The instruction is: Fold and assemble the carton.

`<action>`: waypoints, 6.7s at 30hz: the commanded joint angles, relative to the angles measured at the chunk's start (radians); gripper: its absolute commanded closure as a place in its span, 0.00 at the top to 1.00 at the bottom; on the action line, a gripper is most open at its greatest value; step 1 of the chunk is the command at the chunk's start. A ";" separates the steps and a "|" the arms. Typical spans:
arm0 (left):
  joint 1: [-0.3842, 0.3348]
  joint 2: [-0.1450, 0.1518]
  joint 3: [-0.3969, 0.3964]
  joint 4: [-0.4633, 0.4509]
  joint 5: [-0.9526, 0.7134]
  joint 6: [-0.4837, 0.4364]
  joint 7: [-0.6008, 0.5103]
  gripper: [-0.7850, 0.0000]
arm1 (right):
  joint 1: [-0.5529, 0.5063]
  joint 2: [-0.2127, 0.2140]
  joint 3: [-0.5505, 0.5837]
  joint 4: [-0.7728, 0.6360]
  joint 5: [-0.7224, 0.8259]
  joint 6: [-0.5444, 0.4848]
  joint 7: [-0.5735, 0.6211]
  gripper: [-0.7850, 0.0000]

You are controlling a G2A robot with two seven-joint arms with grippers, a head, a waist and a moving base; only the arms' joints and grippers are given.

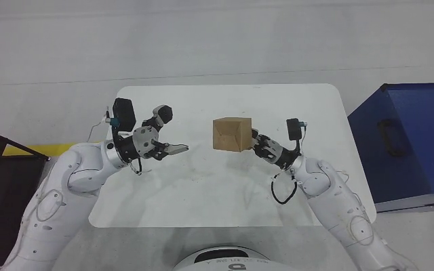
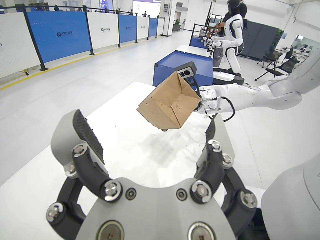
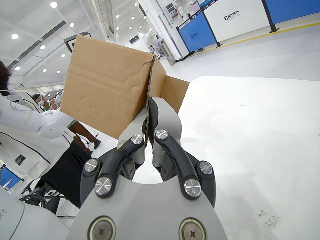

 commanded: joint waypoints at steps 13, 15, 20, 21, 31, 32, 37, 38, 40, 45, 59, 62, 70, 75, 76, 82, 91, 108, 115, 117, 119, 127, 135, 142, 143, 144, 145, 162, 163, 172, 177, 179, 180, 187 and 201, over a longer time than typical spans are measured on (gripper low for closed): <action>0.067 0.008 -0.119 0.000 0.162 0.101 -0.004 1.00 | -0.123 0.036 0.110 -0.433 -0.841 0.633 0.344 0.00; 0.097 0.010 -0.156 -0.006 0.179 0.114 0.006 1.00 | -0.146 0.039 0.108 -0.522 -0.943 0.696 0.475 0.00; 0.164 0.010 -0.215 -0.022 0.190 0.128 0.047 1.00 | -0.153 0.036 0.061 -0.662 -1.109 0.780 0.746 0.09; 0.174 0.009 -0.219 -0.026 0.194 0.129 0.053 1.00 | -0.144 0.034 0.041 -0.673 -1.135 0.784 0.795 0.13; 0.203 -0.002 -0.182 -0.029 0.253 0.140 0.099 1.00 | 0.034 -0.008 -0.203 -0.695 -1.405 0.738 1.220 0.13; 0.203 -0.002 -0.182 -0.029 0.253 0.140 0.099 1.00 | 0.049 -0.015 -0.221 -0.705 -1.383 0.736 1.213 0.27; 0.203 -0.002 -0.182 -0.029 0.253 0.140 0.099 1.00 | 0.098 -0.033 -0.239 -0.701 -1.373 0.777 1.160 0.25; 0.203 -0.002 -0.182 -0.029 0.253 0.140 0.099 1.00 | 0.104 -0.036 -0.239 -0.698 -1.371 0.780 1.142 0.25; 0.203 -0.002 -0.182 -0.029 0.253 0.140 0.099 1.00 | 0.116 -0.041 -0.245 -0.688 -1.362 0.779 1.104 0.25; 0.203 -0.002 -0.182 -0.029 0.253 0.140 0.099 1.00 | 0.137 -0.053 -0.228 -0.683 -1.300 0.814 0.970 0.34; 0.203 -0.002 -0.182 -0.029 0.253 0.140 0.099 1.00 | -0.416 0.005 0.355 -0.600 -0.740 0.528 0.135 1.00; 0.203 -0.002 -0.182 -0.029 0.253 0.140 0.099 1.00 | -0.477 0.010 0.399 -0.590 -0.791 0.520 0.127 1.00; 0.203 -0.002 -0.182 -0.029 0.253 0.140 0.099 1.00 | -0.433 0.007 0.388 -0.517 -0.721 0.557 0.166 1.00; 0.203 -0.002 -0.182 -0.029 0.253 0.140 0.099 1.00 | -0.311 -0.003 0.312 -0.441 -0.699 0.634 0.256 0.89; 0.203 -0.002 -0.182 -0.029 0.253 0.140 0.099 1.00 | -0.287 -0.005 0.305 -0.430 -0.706 0.681 0.280 0.88; 0.203 -0.002 -0.182 -0.029 0.253 0.140 0.099 1.00 | -0.191 -0.017 0.264 -0.424 -0.682 0.806 0.351 0.91; 0.203 -0.002 -0.182 -0.029 0.253 0.140 0.099 1.00 | -0.017 -0.041 0.188 -0.302 -0.604 0.945 0.411 0.84; 0.203 -0.002 -0.182 -0.029 0.253 0.140 0.099 1.00 | 0.067 -0.053 0.168 -0.158 -0.398 0.812 0.458 0.22; 0.203 -0.002 -0.182 -0.029 0.253 0.140 0.099 1.00 | 0.069 -0.048 0.152 -0.150 -0.308 0.542 0.435 0.00; 0.203 -0.002 -0.182 -0.029 0.253 0.140 0.099 1.00 | 0.075 -0.046 0.140 -0.147 -0.283 0.458 0.440 0.00; 0.203 -0.002 -0.182 -0.029 0.253 0.140 0.099 1.00 | 0.084 -0.044 0.123 -0.143 -0.264 0.356 0.453 0.00; 0.203 -0.002 -0.182 -0.029 0.253 0.140 0.099 1.00 | 0.178 -0.046 0.033 -0.012 -0.132 0.067 0.486 0.00; 0.203 -0.002 -0.182 -0.029 0.253 0.140 0.099 1.00 | 0.328 -0.050 -0.041 0.251 0.011 -0.037 0.539 1.00; 0.203 -0.002 -0.182 -0.029 0.253 0.140 0.099 1.00 | 0.275 -0.030 0.028 0.097 -0.126 0.054 0.448 1.00; 0.203 -0.002 -0.182 -0.029 0.253 0.140 0.099 1.00 | 0.246 -0.025 0.050 0.052 -0.153 0.080 0.440 1.00; 0.203 -0.002 -0.182 -0.029 0.253 0.140 0.099 1.00 | 0.213 -0.019 0.069 -0.002 -0.187 0.108 0.436 1.00; 0.203 -0.002 -0.182 -0.029 0.253 0.140 0.099 1.00 | 0.176 -0.013 0.087 -0.057 -0.214 0.126 0.432 1.00; 0.155 0.000 -0.132 -0.056 0.517 0.135 0.009 1.00 | -0.127 0.005 0.110 -0.300 -0.485 0.482 0.397 1.00; 0.139 -0.002 -0.104 -0.053 0.549 0.130 0.010 1.00 | -0.127 0.004 0.103 -0.300 -0.488 0.491 0.392 1.00; -0.066 -0.045 0.181 0.063 0.726 0.113 -0.030 1.00 | -0.228 0.012 0.182 -0.336 -0.467 0.559 0.287 1.00; -0.172 -0.075 0.302 0.147 0.832 0.161 -0.023 1.00 | -0.239 0.007 0.149 -0.346 -0.443 0.625 0.321 0.98; -0.205 -0.088 0.339 0.180 0.850 0.190 -0.008 1.00 | -0.219 0.002 0.125 -0.337 -0.436 0.655 0.334 0.95; -0.219 -0.094 0.356 0.195 0.855 0.201 -0.003 1.00 | -0.212 0.001 0.117 -0.331 -0.429 0.669 0.338 0.94; -0.282 -0.132 0.458 0.269 0.849 0.210 0.014 1.00 | -0.185 -0.005 0.088 -0.321 -0.410 0.723 0.375 0.85; -0.305 -0.163 0.508 0.333 0.794 0.181 0.046 1.00 | -0.107 -0.019 0.006 -0.288 -0.382 0.778 0.473 0.09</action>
